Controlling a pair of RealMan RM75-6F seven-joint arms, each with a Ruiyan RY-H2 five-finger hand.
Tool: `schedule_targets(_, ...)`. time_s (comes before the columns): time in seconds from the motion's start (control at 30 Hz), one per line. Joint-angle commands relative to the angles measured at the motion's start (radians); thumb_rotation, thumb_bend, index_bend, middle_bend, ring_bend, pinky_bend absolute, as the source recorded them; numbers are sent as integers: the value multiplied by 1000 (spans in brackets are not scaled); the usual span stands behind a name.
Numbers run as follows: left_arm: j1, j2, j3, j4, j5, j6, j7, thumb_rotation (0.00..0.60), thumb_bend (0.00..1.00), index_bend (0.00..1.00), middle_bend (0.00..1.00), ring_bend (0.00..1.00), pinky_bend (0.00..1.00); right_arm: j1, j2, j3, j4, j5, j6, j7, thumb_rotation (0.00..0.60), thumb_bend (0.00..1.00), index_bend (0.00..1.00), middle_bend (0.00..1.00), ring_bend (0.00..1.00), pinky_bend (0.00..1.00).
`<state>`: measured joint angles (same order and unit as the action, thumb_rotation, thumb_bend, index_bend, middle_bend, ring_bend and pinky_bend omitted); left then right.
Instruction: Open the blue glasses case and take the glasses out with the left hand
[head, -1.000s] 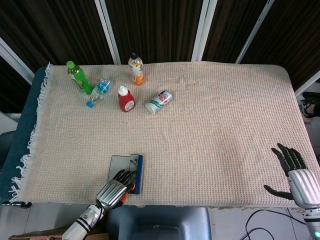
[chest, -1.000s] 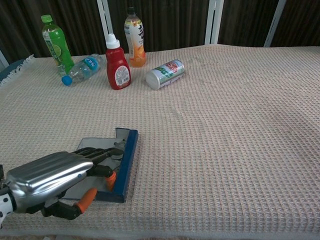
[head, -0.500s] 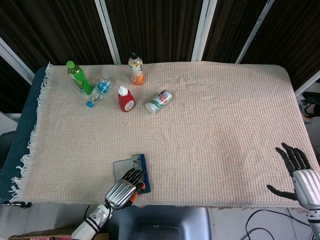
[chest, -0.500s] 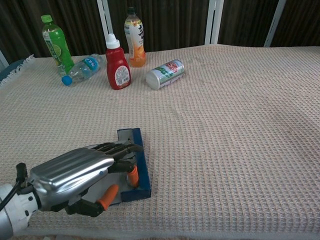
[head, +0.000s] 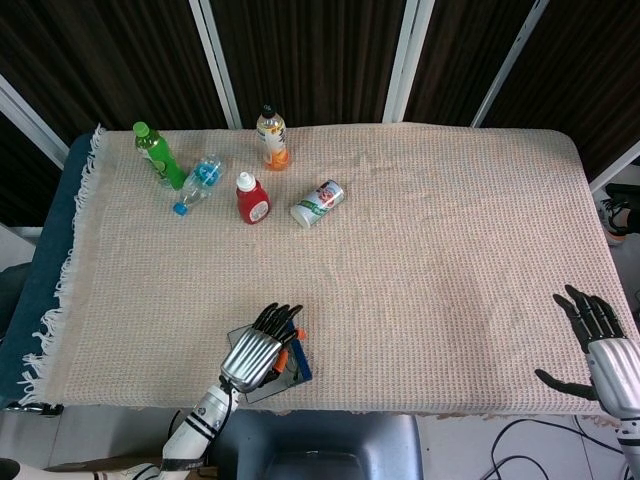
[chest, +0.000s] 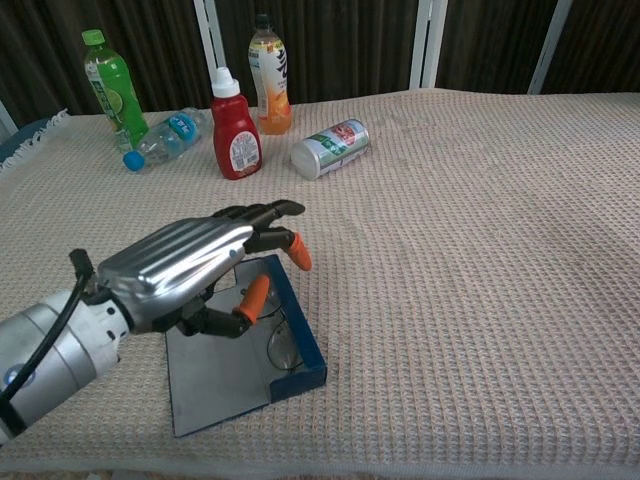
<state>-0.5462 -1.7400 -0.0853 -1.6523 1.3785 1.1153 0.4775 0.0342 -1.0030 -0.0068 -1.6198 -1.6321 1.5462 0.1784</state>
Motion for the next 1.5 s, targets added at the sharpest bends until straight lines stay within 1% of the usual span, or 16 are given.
schedule_targets(0.03, -37, -22, -67, 45, -60, -37, -44, 600, 713, 339, 0, 0, 0, 0, -1, -1, 0, -2, -1, -3, 600, 151, 0, 0, 0, 0)
schedule_targets(0.13, -70, -44, -104, 94, -123, -89, -58, 600, 713, 358, 0, 0, 0, 1, -3, 0, 0, -1, -3, -7, 600, 151, 0, 0, 0, 0)
schedule_targets(0.27, -108, -80, -132, 166, -183, -127, -46, 600, 712, 374, 0, 0, 0, 3, -4, 1, -1, 2, -8, -12, 600, 151, 0, 0, 0, 0)
schedule_targets(0.43, -143, -112, -164, 217, -227, -133, -28, 600, 738, 397, 0, 0, 0, 6, -4, 1, -2, 3, -16, -16, 600, 152, 0, 0, 0, 0)
schedule_targets(0.53, -157, -119, -174, 233, -250, -139, -26, 600, 738, 403, 0, 0, 0, 7, -3, 3, -3, 7, -17, -16, 600, 151, 0, 0, 0, 0)
schedule_targets(0.83, -180, -136, -160, 280, -314, -150, 8, 600, 737, 433, 0, 0, 0, 5, -2, 3, -3, 6, -13, -12, 600, 151, 0, 0, 0, 0)
schedule_targets(1.03, -182, -123, -147, 272, -340, -141, 32, 600, 738, 466, 0, 0, 0, 4, -2, 3, -2, 6, -12, -10, 600, 151, 0, 0, 0, 0)
schedule_targets(1.23, -170, -87, -131, 259, -376, -122, 62, 600, 742, 490, 0, 0, 0, 2, -2, 4, -2, 6, -7, -11, 600, 151, 0, 0, 0, 0)
schedule_targets(1.5, -146, -16, -133, 245, -433, -119, 44, 600, 745, 502, 0, 0, 0, 0, -5, 8, -3, 10, -3, -14, 600, 151, 0, 0, 0, 0)
